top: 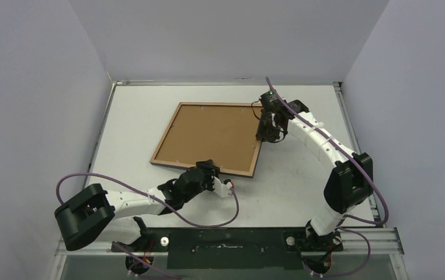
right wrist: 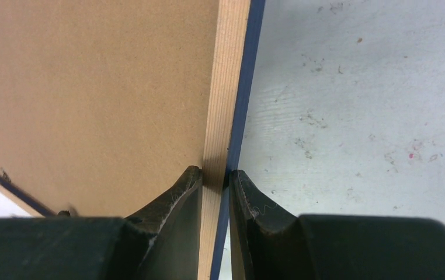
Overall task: Put the photo into the frame
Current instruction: Turn over the photo frame at the center of the board.
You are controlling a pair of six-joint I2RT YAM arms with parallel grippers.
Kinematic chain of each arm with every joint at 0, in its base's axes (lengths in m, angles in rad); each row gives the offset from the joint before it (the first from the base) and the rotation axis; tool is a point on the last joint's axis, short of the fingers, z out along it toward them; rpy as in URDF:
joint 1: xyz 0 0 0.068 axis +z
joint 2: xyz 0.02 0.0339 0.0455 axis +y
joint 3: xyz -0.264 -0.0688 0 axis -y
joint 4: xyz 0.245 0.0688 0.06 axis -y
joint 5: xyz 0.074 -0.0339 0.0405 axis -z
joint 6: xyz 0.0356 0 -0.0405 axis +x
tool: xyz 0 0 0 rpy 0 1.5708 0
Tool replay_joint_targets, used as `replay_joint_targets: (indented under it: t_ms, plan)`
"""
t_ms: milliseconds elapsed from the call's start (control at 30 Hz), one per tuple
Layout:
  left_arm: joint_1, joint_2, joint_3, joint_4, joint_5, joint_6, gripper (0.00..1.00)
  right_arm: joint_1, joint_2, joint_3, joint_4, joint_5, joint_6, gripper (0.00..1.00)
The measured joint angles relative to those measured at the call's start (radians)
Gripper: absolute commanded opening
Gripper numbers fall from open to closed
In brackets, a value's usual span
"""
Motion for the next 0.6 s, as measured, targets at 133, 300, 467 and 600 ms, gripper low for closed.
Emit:
replay_joint_targets:
  t_ms: [133, 300, 467, 600]
  plan:
    - [0.047, -0.003, 0.039, -0.057, -0.003, 0.027, 0.10, -0.002, -0.024, 0.001, 0.028, 0.001, 0.012, 0.07]
    - [0.112, -0.039, 0.108, -0.142, 0.036, 0.043, 0.05, -0.005, -0.040, 0.047, 0.048, 0.005, 0.016, 0.25]
    - [0.202, -0.075, 0.218, -0.195, 0.069, 0.069, 0.02, -0.005, -0.072, 0.111, 0.071, -0.028, 0.003, 0.57]
    - [0.276, -0.100, 0.357, -0.219, 0.121, 0.075, 0.00, -0.029, -0.132, 0.159, 0.093, -0.077, -0.039, 0.69]
